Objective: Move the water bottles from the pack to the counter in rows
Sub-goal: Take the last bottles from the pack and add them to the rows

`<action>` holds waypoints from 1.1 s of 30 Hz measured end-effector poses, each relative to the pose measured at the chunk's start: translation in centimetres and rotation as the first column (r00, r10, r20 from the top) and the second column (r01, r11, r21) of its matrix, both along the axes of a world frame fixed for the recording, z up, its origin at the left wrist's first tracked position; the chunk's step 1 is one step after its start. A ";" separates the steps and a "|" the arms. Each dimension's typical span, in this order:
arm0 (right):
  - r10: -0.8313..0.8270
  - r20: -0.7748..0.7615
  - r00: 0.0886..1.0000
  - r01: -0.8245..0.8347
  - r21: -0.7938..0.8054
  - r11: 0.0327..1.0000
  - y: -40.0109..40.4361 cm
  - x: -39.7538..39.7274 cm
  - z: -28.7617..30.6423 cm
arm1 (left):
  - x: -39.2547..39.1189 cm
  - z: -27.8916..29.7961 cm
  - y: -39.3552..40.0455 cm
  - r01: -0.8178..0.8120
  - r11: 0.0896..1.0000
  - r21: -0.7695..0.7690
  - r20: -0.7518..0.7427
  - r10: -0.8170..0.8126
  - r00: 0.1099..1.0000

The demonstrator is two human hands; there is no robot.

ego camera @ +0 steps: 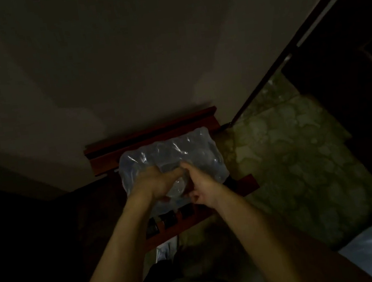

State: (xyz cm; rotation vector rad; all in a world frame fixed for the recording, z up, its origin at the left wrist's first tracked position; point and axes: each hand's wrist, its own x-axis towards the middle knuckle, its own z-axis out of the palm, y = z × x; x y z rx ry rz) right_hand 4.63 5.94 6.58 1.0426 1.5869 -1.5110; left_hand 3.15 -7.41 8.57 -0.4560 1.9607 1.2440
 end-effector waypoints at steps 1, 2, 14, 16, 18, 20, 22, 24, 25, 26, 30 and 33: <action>0.010 -0.022 1.000 -0.010 -0.014 1.000 -0.2 0.1 0.6 | 0.5 0.3 -0.3 -0.004 1.000 0.007 -0.038 0.004 0.999; 0.014 -0.055 0.998 -0.015 -0.021 1.000 -0.4 0.2 1.0 | 1.2 0.7 -0.6 -0.007 1.000 0.018 -0.073 0.008 0.997; 0.101 -0.476 0.874 -0.108 0.014 0.994 -5.4 6.2 9.7 | 10.7 9.0 -6.1 -0.211 0.924 0.319 -0.274 0.303 0.913; 0.119 -0.518 0.847 -0.164 -0.043 0.985 -6.6 7.3 11.2 | 11.9 10.6 -7.6 -0.215 0.877 0.429 -0.267 0.351 0.898; 0.070 -0.560 0.825 -0.191 -0.160 0.968 -8.1 8.2 12.7 | 13.1 11.6 -9.2 -0.204 0.842 0.499 -0.282 0.381 0.881; 0.030 -0.618 0.786 -0.197 -0.204 0.959 -9.8 8.7 14.2 | 14.0 12.5 -11.0 -0.210 0.810 0.548 -0.308 0.429 0.849; 0.038 -0.673 0.738 -0.235 -0.203 0.951 -11.6 9.2 16.2 | 14.8 13.7 -13.1 -0.218 0.802 0.557 -0.329 0.454 0.828; 0.078 -0.726 0.684 -0.299 -0.182 0.937 -13.5 9.6 18.2 | 15.6 15.5 -15.2 -0.197 0.832 0.518 -0.378 0.430 0.820; 0.104 -0.753 0.650 -0.326 -0.153 0.933 -14.5 9.8 19.0 | 15.9 16.5 -16.2 -0.179 0.852 0.491 -0.417 0.411 0.811; 0.120 -0.777 0.618 -0.345 -0.130 0.930 -15.6 9.9 19.9 | 16.1 17.5 -17.3 -0.167 0.874 0.456 -0.459 0.391 0.798; 0.137 -0.872 0.471 -0.384 -0.063 0.921 -21.2 10.8 22.5 | 17.8 21.0 -21.9 -0.171 0.934 0.314 -0.632 0.340 0.697; 0.197 -0.922 0.333 -0.426 0.039 0.904 -26.5 11.2 24.0 | 19.3 23.4 -26.8 -0.241 0.953 0.183 -0.738 0.295 0.607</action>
